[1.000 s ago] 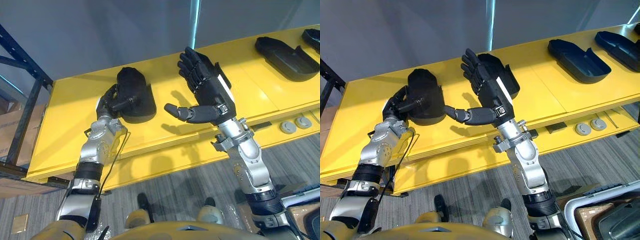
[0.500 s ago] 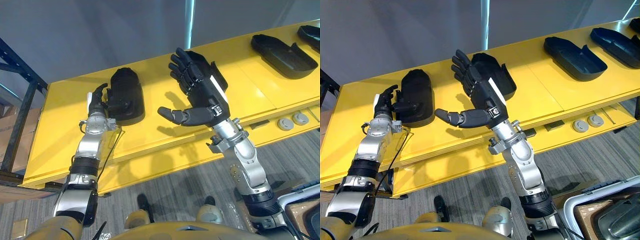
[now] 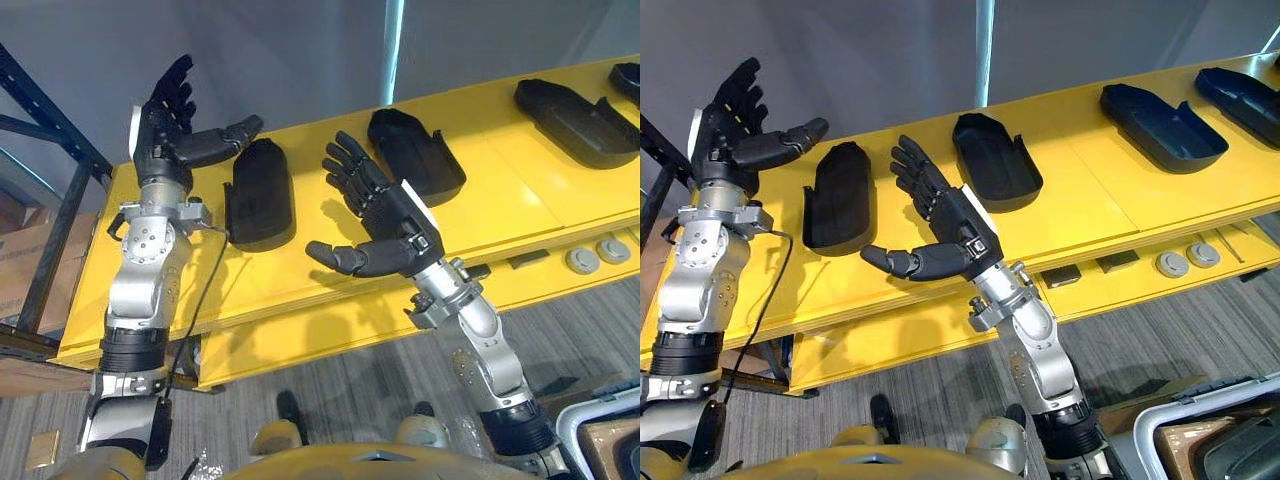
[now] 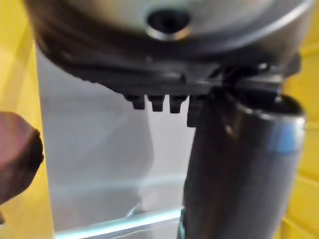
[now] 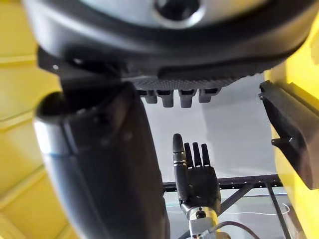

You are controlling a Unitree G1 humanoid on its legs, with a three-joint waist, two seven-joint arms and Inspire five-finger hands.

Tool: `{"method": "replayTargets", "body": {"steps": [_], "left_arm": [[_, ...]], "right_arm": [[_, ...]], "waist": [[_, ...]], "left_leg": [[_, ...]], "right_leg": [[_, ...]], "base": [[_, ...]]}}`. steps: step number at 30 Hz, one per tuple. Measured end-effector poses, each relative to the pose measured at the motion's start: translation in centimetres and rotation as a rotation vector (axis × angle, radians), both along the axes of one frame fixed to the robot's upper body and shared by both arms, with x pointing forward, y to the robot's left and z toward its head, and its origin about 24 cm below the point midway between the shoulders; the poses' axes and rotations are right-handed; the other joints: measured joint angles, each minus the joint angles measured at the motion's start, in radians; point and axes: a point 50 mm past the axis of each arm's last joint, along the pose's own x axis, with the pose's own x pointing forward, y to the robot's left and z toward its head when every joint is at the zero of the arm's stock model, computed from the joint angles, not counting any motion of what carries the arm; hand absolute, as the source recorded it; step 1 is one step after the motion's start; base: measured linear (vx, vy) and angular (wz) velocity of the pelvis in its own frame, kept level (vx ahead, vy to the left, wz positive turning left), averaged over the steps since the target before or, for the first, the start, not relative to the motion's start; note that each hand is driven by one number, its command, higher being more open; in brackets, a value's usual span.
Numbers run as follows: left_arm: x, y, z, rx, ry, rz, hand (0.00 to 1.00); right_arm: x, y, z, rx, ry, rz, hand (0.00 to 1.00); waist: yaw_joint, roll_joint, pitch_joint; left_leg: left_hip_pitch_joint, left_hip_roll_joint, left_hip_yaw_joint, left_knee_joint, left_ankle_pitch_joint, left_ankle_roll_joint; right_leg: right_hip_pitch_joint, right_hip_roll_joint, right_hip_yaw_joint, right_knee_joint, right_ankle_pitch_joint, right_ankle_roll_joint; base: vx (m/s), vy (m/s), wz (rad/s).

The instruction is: Walk over and take three plastic housings, then place them on the shelf

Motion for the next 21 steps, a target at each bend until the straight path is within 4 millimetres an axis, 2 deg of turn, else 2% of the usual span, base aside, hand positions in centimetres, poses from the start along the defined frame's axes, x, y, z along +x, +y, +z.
{"method": "replayTargets", "body": {"steps": [3, 6, 8, 11, 13, 16, 21], "left_arm": [[-0.6, 0.5, -1.2, -0.035, 0.023, -0.010, 1.00], [-1.7, 1.8, -1.5, -0.070, 0.002, 0.034, 1.00], [-3.0, 2.3, -1.1, -0.112, -0.060, 0.061, 1.00], [-5.9, 1.9, -1.3, -0.175, -0.154, 0.099, 1.00], [-8.2, 1.6, -2.8, -0.222, -0.154, 0.145, 1.00], [-10.6, 1.8, -5.2, -0.218, -0.080, 0.241, 1.00], [-13.7, 1.9, -8.7, -0.237, 0.080, 0.302, 1.00]], "right_arm": [[0.0, -0.1, -0.2, -0.007, 0.015, 0.000, 1.00], [-0.2, 0.5, -0.4, -0.010, 0.020, 0.030, 1.00], [-0.4, 1.1, -0.6, -0.015, 0.026, 0.052, 1.00], [-0.6, 2.2, -1.0, -0.011, 0.048, 0.068, 1.00], [-0.6, 3.4, -1.7, -0.024, 0.071, 0.073, 1.00], [-0.5, 5.0, -1.8, -0.047, 0.077, 0.094, 1.00], [0.2, 8.0, -1.6, -0.030, 0.123, 0.114, 1.00]], "waist": [[0.000, 0.009, -0.017], [0.002, 0.004, -0.035], [0.006, -0.003, -0.043], [0.037, -0.007, -0.063], [0.064, -0.004, -0.081], [0.096, 0.000, -0.088], [0.151, -0.010, -0.106]], "left_leg": [[-0.002, 0.000, -0.003, 0.000, -0.004, -0.005], [-0.001, 0.000, -0.010, 0.000, -0.003, -0.004], [-0.001, -0.002, -0.018, 0.000, -0.001, -0.001], [-0.002, -0.004, -0.043, 0.003, -0.001, -0.003], [-0.002, -0.009, -0.076, 0.003, -0.002, -0.003], [-0.005, -0.016, -0.117, 0.001, -0.006, -0.008], [-0.027, -0.018, -0.151, 0.000, -0.006, -0.006]], "right_leg": [[0.007, 0.002, -0.005, -0.013, 0.003, 0.004], [0.018, 0.003, -0.016, -0.025, 0.004, 0.005], [0.028, 0.003, -0.026, -0.031, 0.008, 0.009], [0.048, 0.003, -0.053, -0.034, 0.006, 0.009], [0.081, 0.003, -0.091, -0.049, 0.003, 0.010], [0.109, 0.002, -0.132, -0.051, -0.012, 0.007], [0.143, 0.006, -0.210, -0.064, -0.022, 0.014]], "base": [[-0.01, -0.003, 0.01], [0.02, -0.016, 0.06], [0.03, -0.016, 0.15], [0.04, -0.015, 0.23], [0.04, -0.023, 0.40], [0.00, -0.010, 0.40], [-0.04, -0.009, 0.46]]}}
